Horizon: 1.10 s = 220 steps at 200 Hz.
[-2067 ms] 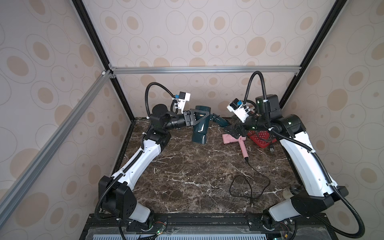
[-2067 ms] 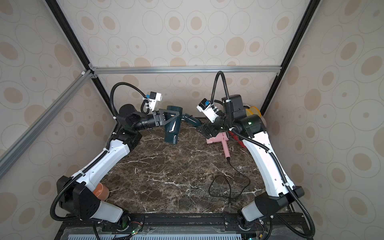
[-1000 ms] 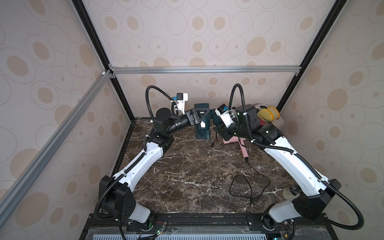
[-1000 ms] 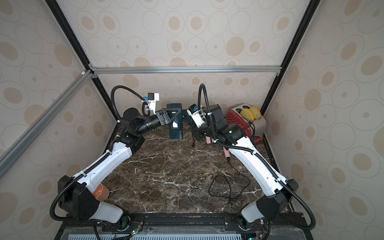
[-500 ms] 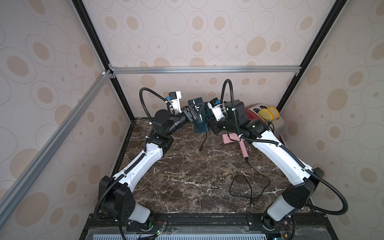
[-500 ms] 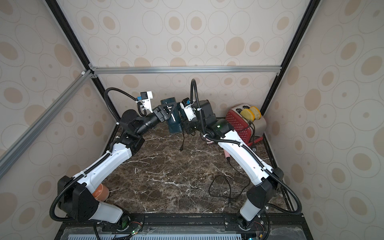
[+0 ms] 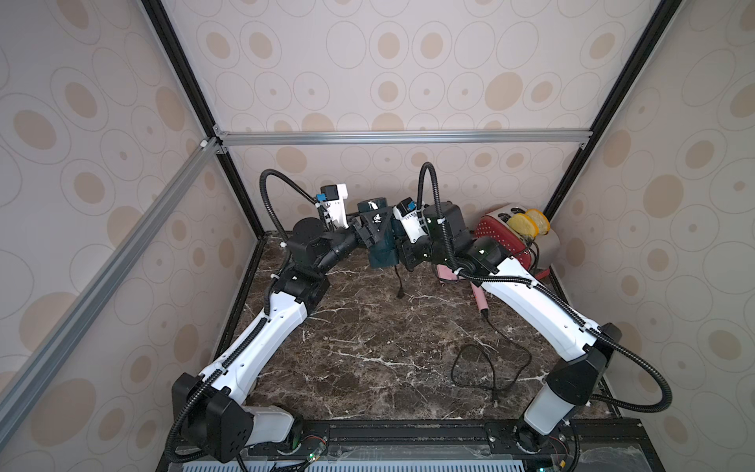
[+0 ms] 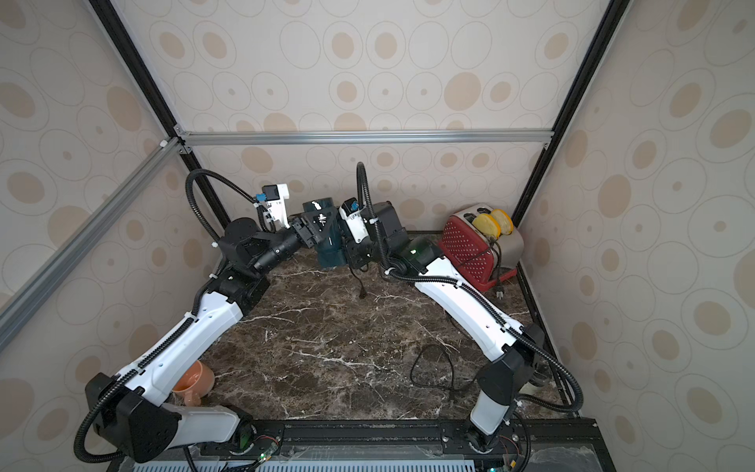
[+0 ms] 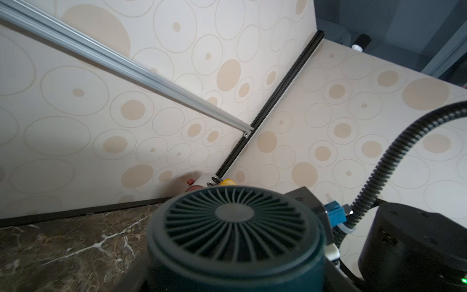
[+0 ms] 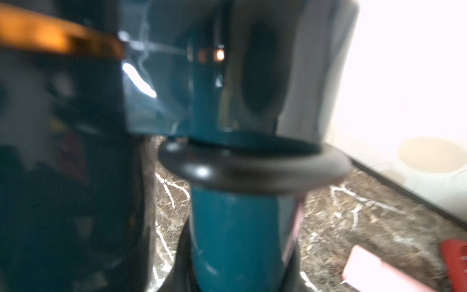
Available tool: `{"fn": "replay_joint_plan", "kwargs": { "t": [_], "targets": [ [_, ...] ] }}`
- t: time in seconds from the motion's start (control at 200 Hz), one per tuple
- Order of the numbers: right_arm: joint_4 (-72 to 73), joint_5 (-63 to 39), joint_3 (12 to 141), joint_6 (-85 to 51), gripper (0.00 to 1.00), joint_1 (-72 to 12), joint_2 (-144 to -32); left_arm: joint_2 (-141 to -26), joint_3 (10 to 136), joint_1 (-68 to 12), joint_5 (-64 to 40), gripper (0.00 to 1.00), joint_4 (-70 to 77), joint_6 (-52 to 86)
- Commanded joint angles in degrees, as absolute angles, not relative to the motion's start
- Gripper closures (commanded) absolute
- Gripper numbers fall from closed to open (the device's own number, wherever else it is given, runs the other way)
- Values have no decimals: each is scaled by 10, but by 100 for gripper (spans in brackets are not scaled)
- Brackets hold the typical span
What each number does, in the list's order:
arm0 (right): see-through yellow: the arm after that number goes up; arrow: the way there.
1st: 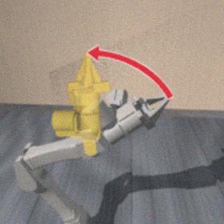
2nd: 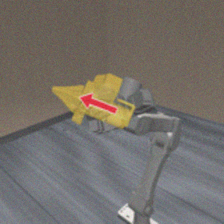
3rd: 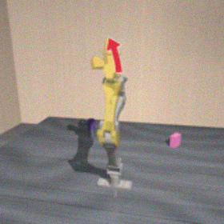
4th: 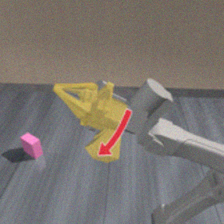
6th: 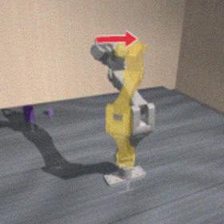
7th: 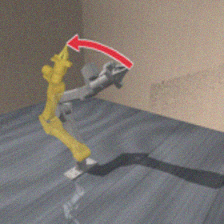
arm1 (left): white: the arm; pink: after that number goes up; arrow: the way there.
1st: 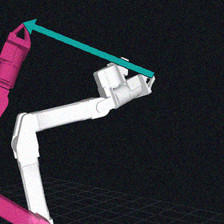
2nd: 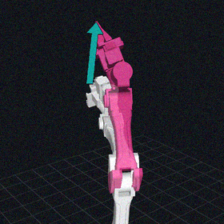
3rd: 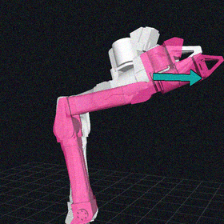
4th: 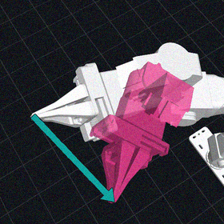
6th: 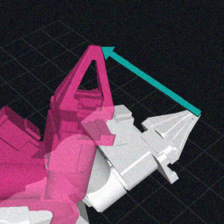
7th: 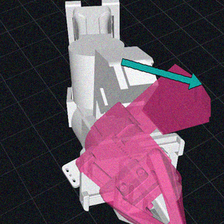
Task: Wrap the cord around the hair dryer
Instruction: Fold the hair dryer.
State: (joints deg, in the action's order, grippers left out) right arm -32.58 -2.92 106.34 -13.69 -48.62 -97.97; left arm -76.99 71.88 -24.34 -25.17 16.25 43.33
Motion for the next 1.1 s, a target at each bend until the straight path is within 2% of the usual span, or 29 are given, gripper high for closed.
{"fn": "replay_joint_plan", "kwargs": {
  "t": [0.0,0.416,0.561,1.097],
  "targets": [
    [-294,-214,1049,-65,100,-588,-1019,-805,696,-256,-303,100,69,411],
    [-252,-301,1028,-175,100,-530,-1116,-875,642,-216,-328,100,20,380],
    [-239,-314,1027,-209,100,-520,-1155,-901,595,-184,-329,100,54,384],
    [-317,-320,1182,-260,100,-511,-1329,-1043,610,-152,-295,100,-7,347]
  ]
}}
